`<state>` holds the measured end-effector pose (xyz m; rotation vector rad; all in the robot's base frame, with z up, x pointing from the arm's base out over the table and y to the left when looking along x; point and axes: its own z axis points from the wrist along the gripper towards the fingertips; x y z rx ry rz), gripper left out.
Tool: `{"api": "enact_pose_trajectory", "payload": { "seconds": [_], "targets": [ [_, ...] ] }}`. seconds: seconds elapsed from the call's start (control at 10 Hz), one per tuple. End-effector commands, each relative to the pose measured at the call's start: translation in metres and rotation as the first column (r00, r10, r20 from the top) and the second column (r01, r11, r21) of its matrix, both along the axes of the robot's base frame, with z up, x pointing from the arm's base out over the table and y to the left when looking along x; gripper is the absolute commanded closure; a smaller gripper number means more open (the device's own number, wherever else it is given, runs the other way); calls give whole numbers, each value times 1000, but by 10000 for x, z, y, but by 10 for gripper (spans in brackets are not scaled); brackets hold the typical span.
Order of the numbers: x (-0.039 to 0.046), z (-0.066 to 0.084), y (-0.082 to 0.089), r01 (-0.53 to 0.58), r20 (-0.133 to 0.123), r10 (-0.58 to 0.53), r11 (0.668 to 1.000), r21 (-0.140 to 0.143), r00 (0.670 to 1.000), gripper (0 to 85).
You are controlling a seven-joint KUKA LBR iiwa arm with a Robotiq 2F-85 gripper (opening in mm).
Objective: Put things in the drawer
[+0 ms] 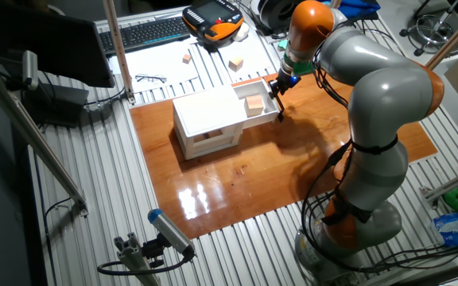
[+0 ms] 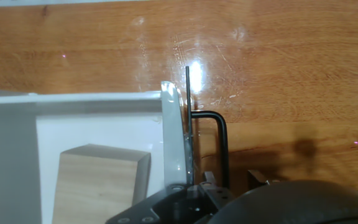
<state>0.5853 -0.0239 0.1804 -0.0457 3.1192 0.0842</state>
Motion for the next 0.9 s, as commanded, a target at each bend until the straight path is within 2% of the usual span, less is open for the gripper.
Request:
{"api": "enact_pose_trajectory", "payload": {
  "seconds": [0.0,0.4,0.5,0.8],
  "targets": [
    [0,-9,2,0,0,0,1000,1,1000,510],
    [1,-56,12,0,-1,0,1000,7,1000,510],
    [3,-72,17,0,-2,0,1000,10,1000,680],
    [3,-111,37,-3,-1,3,1000,13,1000,680]
  ]
}}
